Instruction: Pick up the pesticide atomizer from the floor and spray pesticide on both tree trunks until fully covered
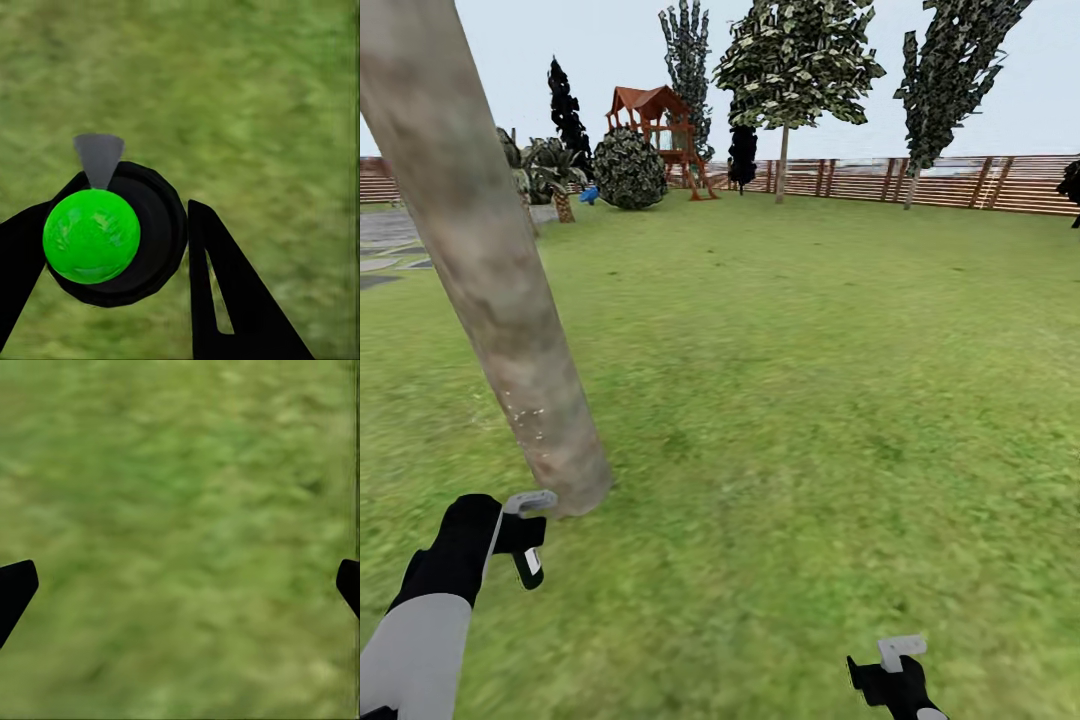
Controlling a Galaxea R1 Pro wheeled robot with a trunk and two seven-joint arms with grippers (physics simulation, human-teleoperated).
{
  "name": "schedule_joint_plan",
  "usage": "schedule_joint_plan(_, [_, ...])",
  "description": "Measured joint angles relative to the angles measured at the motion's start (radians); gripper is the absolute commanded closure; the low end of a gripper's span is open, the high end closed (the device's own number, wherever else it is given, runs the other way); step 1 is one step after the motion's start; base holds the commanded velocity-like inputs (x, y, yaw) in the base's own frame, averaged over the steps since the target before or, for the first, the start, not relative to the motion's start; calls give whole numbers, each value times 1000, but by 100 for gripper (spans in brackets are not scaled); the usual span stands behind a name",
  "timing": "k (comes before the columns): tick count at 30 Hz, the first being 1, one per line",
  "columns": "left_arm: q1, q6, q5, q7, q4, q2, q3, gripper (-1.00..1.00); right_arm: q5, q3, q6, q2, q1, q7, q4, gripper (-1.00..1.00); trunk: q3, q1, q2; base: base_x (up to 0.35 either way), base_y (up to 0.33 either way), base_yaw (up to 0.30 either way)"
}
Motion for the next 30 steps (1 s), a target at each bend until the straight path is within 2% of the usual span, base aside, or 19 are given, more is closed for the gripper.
schedule_joint_plan(14, [0,0,0,-1,-2,0,0,100,0,0,0,0,0,0,0,-100,0,0,0,149,-269,24])
schedule_joint_plan(22, [0,0,6,-3,3,-1,2,100,0,0,0,0,0,0,0,-100,0,0,0,136,-269,254])
schedule_joint_plan(26, [-2,1,8,-5,1,-14,2,100,0,0,0,0,0,0,0,-100,0,0,0,172,-248,276])
schedule_joint_plan(30, [-3,1,7,-10,-7,-8,3,100,0,0,0,0,0,1,0,-100,0,0,0,207,-215,277])
